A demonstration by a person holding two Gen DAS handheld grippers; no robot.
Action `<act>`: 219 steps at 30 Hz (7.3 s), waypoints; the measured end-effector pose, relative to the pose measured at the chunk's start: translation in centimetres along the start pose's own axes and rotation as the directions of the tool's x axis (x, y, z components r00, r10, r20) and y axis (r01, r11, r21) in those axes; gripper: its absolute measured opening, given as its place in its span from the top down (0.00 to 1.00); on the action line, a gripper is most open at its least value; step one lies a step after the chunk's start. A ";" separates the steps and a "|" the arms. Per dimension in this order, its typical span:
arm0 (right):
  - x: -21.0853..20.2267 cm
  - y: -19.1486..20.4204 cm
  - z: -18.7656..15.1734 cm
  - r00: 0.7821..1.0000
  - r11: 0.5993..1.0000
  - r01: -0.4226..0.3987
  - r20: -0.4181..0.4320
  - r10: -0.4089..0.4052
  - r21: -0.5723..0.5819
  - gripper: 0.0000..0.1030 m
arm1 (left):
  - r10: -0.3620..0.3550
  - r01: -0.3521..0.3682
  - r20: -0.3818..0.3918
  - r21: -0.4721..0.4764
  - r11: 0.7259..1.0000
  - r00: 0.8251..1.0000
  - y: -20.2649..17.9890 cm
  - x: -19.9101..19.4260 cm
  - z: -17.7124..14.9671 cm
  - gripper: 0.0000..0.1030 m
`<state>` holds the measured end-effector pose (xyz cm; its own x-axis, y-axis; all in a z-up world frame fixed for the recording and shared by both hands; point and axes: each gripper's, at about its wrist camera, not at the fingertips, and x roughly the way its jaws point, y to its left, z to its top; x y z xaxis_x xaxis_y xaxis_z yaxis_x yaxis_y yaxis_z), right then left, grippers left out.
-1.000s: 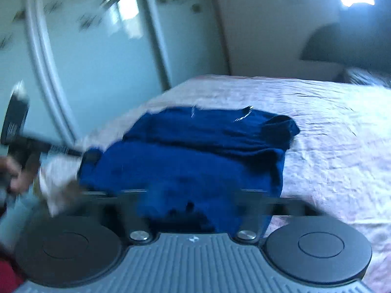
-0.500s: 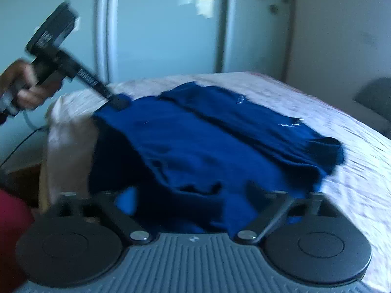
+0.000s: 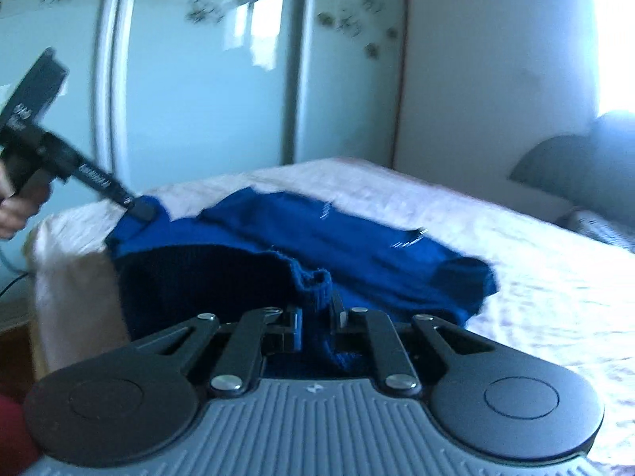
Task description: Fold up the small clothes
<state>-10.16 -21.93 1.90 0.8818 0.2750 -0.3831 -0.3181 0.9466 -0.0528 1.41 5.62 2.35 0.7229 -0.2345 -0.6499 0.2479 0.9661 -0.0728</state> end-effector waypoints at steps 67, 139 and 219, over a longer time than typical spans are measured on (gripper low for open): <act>10.0 -6.3 3.1 0.973 0.953 0.227 -0.015 -0.229 0.202 0.89 | 0.009 -0.001 -0.006 0.759 0.651 1.000 -4.6 11.0 -1.1 0.73; 27.1 -10.7 4.6 0.939 0.972 0.188 -0.315 -0.137 0.141 0.43 | 0.243 -0.230 0.035 0.468 0.853 0.969 -3.2 24.1 11.5 0.41; 19.7 15.7 3.3 0.981 0.918 0.088 -0.127 -0.148 -0.386 0.07 | -0.272 0.257 -0.079 -0.161 0.953 0.959 11.6 18.3 10.4 0.05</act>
<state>3.40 -1.13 -3.47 0.8675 0.1085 -0.4854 -0.3488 0.8285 -0.4382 24.19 11.44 -2.55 0.5745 -0.4792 -0.6635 0.3183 0.8777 -0.3583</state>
